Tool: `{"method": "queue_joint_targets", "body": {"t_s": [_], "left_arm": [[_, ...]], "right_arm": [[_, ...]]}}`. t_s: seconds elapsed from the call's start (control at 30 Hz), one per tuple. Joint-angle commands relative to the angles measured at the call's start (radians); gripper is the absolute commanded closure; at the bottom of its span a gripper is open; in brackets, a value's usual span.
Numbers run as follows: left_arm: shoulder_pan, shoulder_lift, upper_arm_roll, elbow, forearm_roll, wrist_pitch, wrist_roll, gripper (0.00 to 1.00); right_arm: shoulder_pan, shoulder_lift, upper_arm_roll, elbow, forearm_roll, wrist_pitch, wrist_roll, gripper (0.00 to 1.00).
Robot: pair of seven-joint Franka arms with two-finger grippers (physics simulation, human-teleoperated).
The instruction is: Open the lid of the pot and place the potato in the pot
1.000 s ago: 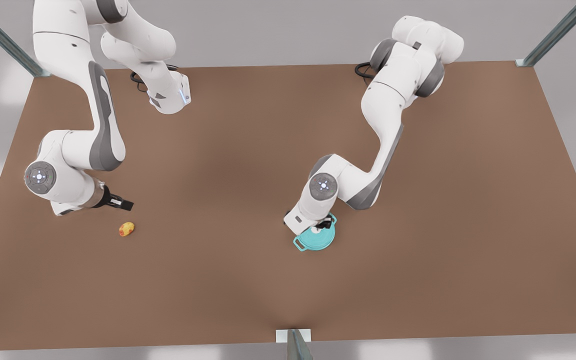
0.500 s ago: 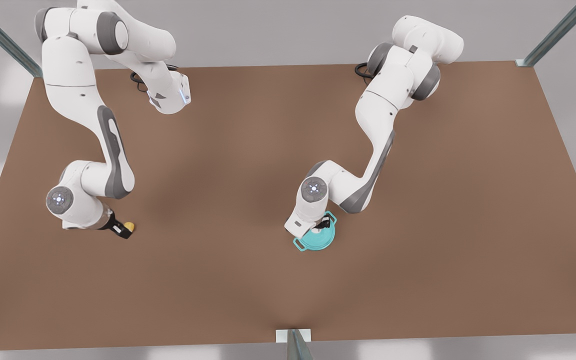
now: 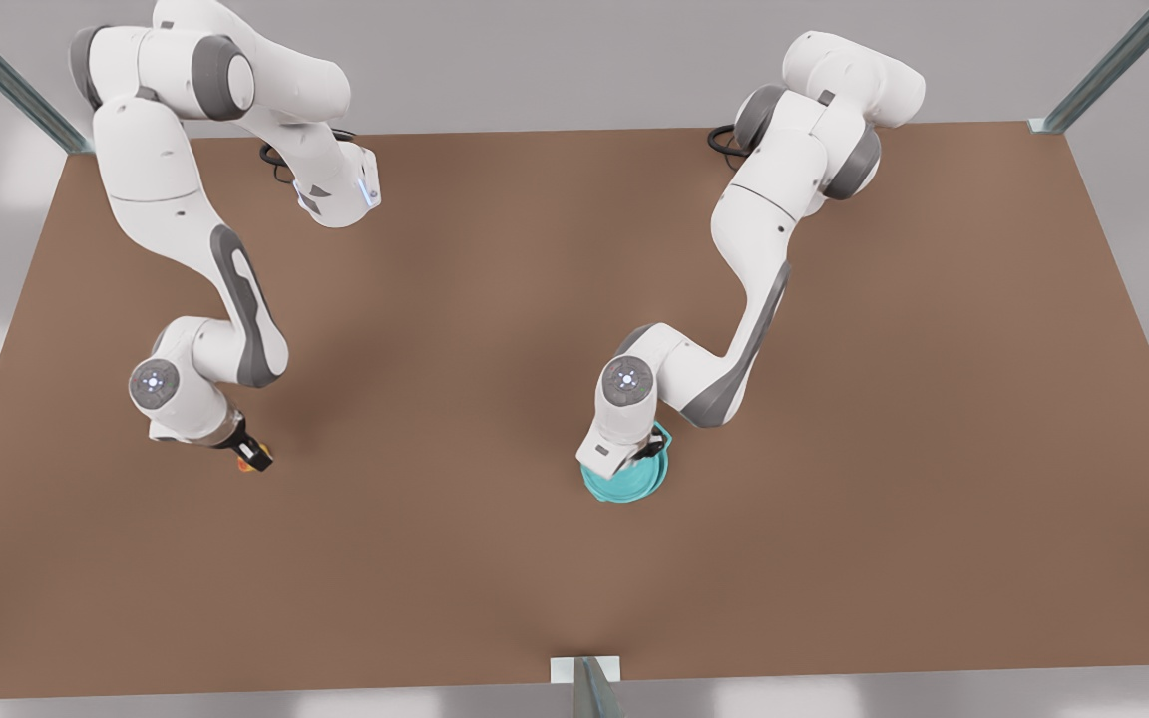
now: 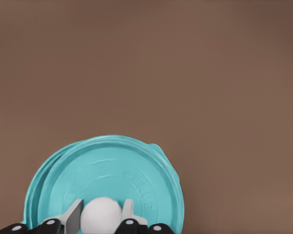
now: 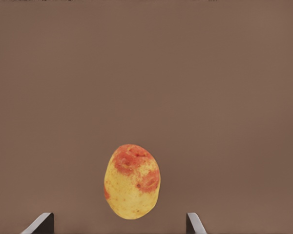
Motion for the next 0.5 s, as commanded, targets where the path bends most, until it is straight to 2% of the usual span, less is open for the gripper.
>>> {"method": "queue_joint_targets", "body": {"t_s": [0.0,0.07,0.1,0.2,0.23,0.33,0.4,0.43,0.47], "left_arm": [[0.003,-0.004,0.004,0.004,-0.003,-0.038,-0.009,0.57],[0.013,-0.007,0.018,0.022,-0.006,-0.051,0.012,0.58],[0.052,-0.007,0.016,0.067,-0.011,-0.095,0.067,0.58],[0.259,-0.016,-0.004,0.07,-0.02,-0.106,0.435,0.58],[0.27,-0.013,-0.022,0.07,-0.031,-0.107,0.472,0.58],[0.262,0.079,-0.067,0.07,-0.031,0.066,0.463,0.58],[0.263,0.107,-0.093,0.077,-0.032,0.126,0.463,0.54],[0.263,0.107,-0.093,0.077,-0.031,0.126,0.474,0.05],[0.265,0.107,-0.09,0.077,-0.029,0.112,0.498,0.0]], "right_arm": [[-0.001,0.014,-0.002,0.004,0.002,0.065,0.058,0.0],[-0.001,0.023,0.0,0.004,0.003,0.085,0.058,0.0],[0.001,0.028,0.0,0.002,0.002,0.088,0.058,0.0],[-0.002,0.049,0.0,0.002,-0.001,0.118,0.056,0.0],[-0.002,0.051,0.0,0.002,-0.001,0.118,0.055,0.0],[-0.004,0.057,0.0,0.0,-0.001,0.131,0.055,0.0],[-0.008,0.065,-0.002,0.002,-0.003,0.145,0.055,0.0],[-0.008,0.065,-0.002,0.0,-0.003,0.145,0.055,0.0],[-0.007,0.065,0.0,0.0,-0.001,0.145,0.055,0.0]]}}
